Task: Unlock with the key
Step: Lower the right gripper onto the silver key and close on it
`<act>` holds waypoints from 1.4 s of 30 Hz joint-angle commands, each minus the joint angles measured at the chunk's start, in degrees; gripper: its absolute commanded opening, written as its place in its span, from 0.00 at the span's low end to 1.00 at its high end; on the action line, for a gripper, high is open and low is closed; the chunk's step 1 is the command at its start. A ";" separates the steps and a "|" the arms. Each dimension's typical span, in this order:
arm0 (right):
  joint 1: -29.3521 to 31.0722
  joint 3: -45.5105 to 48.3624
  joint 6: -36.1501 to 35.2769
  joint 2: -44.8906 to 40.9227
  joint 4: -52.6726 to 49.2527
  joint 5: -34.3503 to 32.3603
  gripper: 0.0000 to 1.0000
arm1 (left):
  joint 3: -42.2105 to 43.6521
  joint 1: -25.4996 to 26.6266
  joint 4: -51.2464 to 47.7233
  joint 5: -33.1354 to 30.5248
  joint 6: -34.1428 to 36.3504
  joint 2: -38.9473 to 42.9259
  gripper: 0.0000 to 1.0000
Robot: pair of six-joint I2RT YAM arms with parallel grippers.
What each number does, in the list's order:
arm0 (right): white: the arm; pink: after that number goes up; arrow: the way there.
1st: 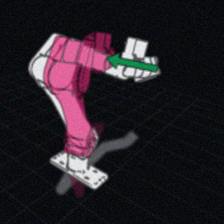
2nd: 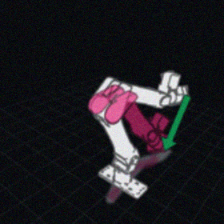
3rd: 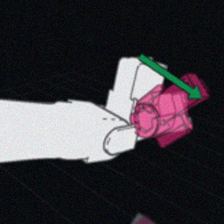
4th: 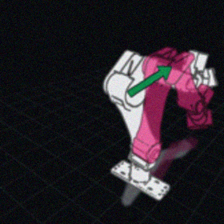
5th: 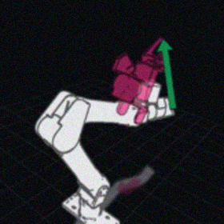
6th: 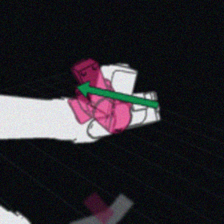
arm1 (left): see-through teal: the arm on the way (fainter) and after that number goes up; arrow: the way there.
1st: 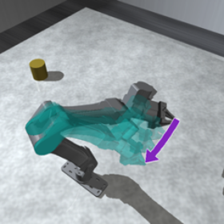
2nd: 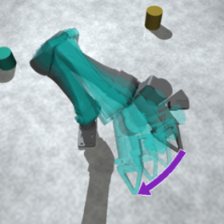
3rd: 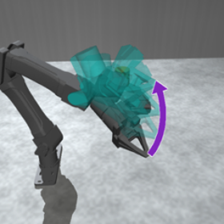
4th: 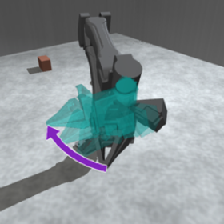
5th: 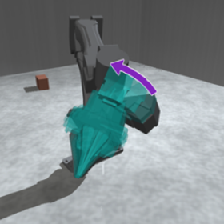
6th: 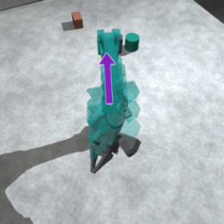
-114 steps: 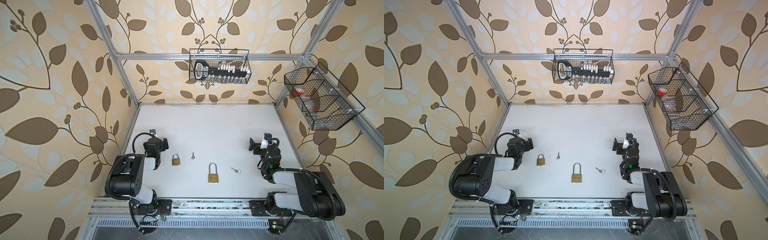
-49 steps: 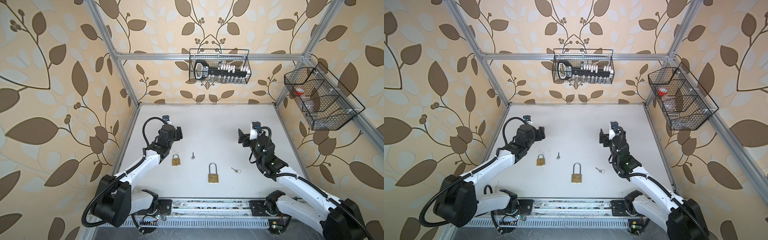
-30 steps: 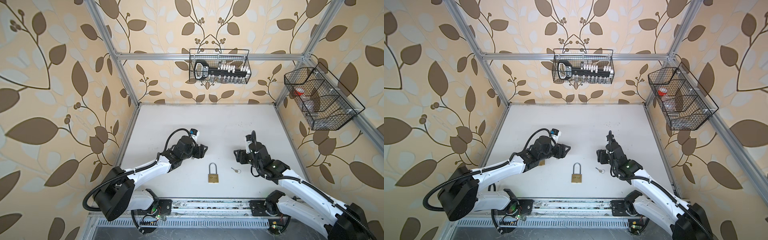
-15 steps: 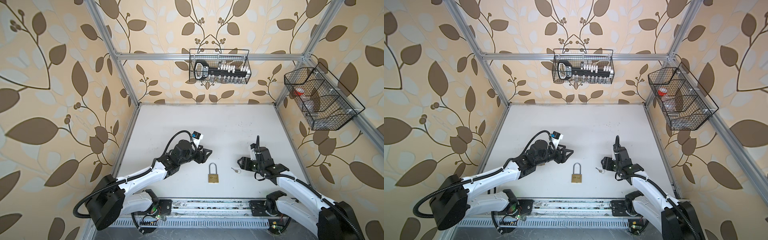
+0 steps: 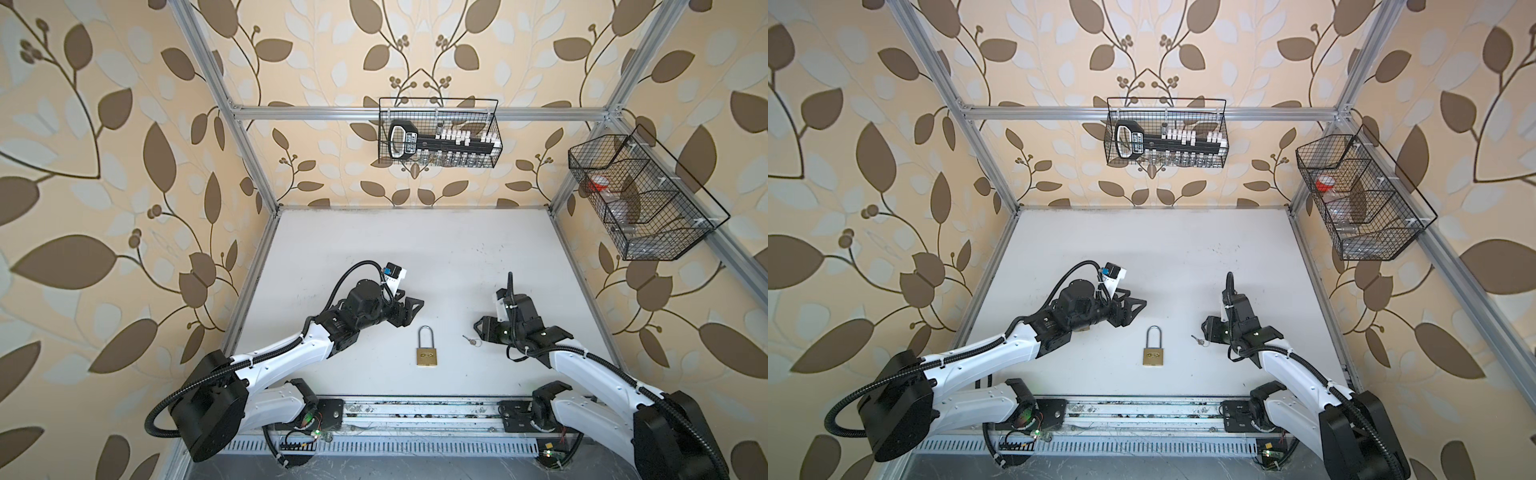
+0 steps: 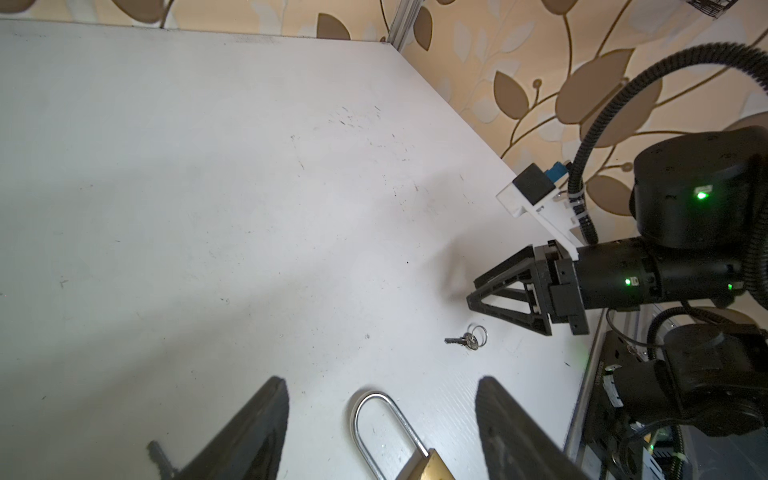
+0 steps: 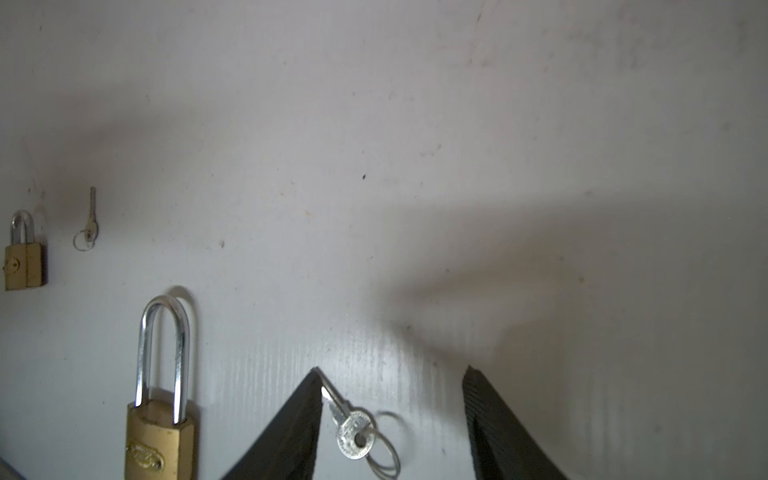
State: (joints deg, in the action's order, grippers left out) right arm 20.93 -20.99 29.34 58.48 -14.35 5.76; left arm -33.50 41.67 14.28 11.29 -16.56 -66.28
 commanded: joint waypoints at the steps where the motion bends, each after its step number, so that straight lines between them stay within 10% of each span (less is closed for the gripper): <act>1: 3.98 0.84 3.26 -0.73 -2.21 -5.06 0.56 | -0.59 0.43 0.74 -1.17 1.31 2.03 0.74; 14: 7.21 1.21 3.79 2.11 -2.02 -5.40 0.58 | -0.26 0.43 1.01 -0.65 1.05 2.65 0.75; 42: 11.41 3.68 6.69 -2.46 -2.70 -5.76 0.20 | -0.38 0.52 0.88 -0.62 0.95 2.40 0.77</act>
State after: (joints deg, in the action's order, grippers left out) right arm 32.05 -18.22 35.55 56.62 -16.91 0.60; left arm -33.50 41.69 14.24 11.07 -16.51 -65.19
